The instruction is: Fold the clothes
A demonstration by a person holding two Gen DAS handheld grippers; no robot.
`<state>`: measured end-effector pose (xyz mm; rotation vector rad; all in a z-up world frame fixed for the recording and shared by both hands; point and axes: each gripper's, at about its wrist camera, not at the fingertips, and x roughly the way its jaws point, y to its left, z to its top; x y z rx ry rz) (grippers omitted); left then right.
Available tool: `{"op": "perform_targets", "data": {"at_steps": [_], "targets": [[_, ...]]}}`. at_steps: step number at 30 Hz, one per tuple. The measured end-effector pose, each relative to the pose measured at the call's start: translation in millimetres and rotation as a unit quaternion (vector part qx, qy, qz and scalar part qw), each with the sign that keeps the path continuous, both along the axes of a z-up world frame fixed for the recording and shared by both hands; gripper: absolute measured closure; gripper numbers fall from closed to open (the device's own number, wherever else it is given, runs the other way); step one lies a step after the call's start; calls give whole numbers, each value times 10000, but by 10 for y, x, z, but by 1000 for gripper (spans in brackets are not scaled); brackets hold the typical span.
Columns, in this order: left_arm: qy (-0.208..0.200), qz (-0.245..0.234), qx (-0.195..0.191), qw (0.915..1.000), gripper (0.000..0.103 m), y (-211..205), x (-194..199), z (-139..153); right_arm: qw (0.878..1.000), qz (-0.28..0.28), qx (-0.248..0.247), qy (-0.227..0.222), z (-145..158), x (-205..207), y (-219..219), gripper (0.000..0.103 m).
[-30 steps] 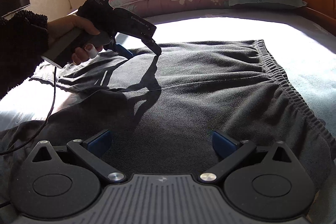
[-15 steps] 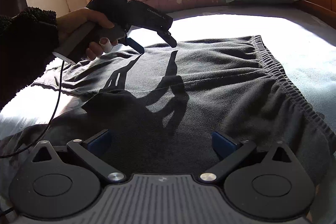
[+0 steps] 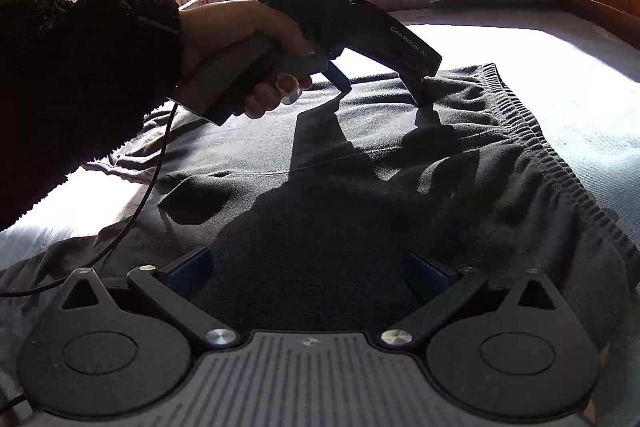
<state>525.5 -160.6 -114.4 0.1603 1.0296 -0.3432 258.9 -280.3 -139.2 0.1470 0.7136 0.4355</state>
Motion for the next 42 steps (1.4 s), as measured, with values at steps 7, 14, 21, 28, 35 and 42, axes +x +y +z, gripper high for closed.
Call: {"op": "perform_targets", "data": {"at_steps": [7, 14, 21, 28, 35, 42], "targets": [[220, -304, -1208, 9920, 5, -110, -176, 210, 9999, -19, 137, 67, 15, 1, -46, 0], [526, -1, -1730, 9835, 5, -222, 56, -15, 9996, -5, 247, 136, 22, 11, -80, 0], [472, 140, -1508, 9873, 5, 139, -368, 471, 9999, 5, -2, 113, -22, 16, 0, 0], [164, 367, -1108, 9930, 4, 765, -1090, 1022, 9984, -80, -555, 28, -70, -13, 157, 0], [174, 866, -875, 9922, 3, 1229, -2219, 824, 9946, 60, -1014, -233, -98, -40, 267, 0], [110, 1509, -703, 9860, 3, 1439, -2941, 348, 9938, -84, -1106, -1, 98, -204, 206, 0]]}}
